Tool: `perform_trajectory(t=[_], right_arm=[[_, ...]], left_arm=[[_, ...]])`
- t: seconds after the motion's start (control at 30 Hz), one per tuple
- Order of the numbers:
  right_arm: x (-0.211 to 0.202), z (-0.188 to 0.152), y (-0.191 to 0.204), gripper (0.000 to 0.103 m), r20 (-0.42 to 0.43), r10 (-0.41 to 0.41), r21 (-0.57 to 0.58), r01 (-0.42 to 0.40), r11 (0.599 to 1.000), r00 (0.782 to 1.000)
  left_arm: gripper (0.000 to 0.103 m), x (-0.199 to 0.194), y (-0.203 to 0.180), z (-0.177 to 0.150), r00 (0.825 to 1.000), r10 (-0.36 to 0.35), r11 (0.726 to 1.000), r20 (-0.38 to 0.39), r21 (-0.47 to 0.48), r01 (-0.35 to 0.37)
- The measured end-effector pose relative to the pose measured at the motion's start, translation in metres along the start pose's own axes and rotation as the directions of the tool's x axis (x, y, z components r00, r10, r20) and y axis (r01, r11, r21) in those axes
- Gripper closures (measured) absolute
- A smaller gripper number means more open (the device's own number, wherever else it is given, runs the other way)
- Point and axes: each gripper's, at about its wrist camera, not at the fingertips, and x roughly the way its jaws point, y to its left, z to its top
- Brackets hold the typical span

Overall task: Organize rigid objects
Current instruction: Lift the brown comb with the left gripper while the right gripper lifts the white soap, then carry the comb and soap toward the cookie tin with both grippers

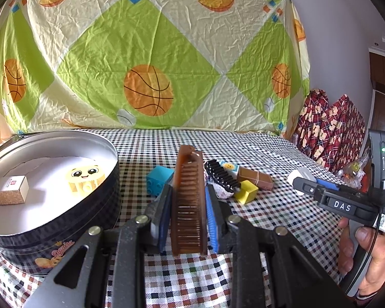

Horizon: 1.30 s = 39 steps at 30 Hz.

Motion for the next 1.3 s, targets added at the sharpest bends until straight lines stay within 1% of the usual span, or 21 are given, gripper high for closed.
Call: perform_trajectory(t=[0.2, 0.77, 1.3], right_arm=[[-0.006, 0.000, 0.002, 0.037, 0.029, 0.001, 0.001, -0.001, 1.000, 1.000], [-0.017, -0.004, 0.001, 0.037, 0.106, 0.018, -0.001, -0.018, 1.000, 0.994], [-0.032, -0.008, -0.001, 0.037, 0.191, 0.032, -0.006, -0.031, 0.999, 0.981]], left_arm=[[0.079, -0.005, -0.001, -0.001, 1.000, 0.006, 1.000, 0.026, -0.002, -0.006], [0.079, -0.011, -0.001, 0.000, 0.998, 0.009, 1.000, 0.058, 0.001, -0.009], [0.079, -0.022, -0.002, -0.002, 0.991, 0.020, 1.000, 0.131, 0.017, -0.022]])
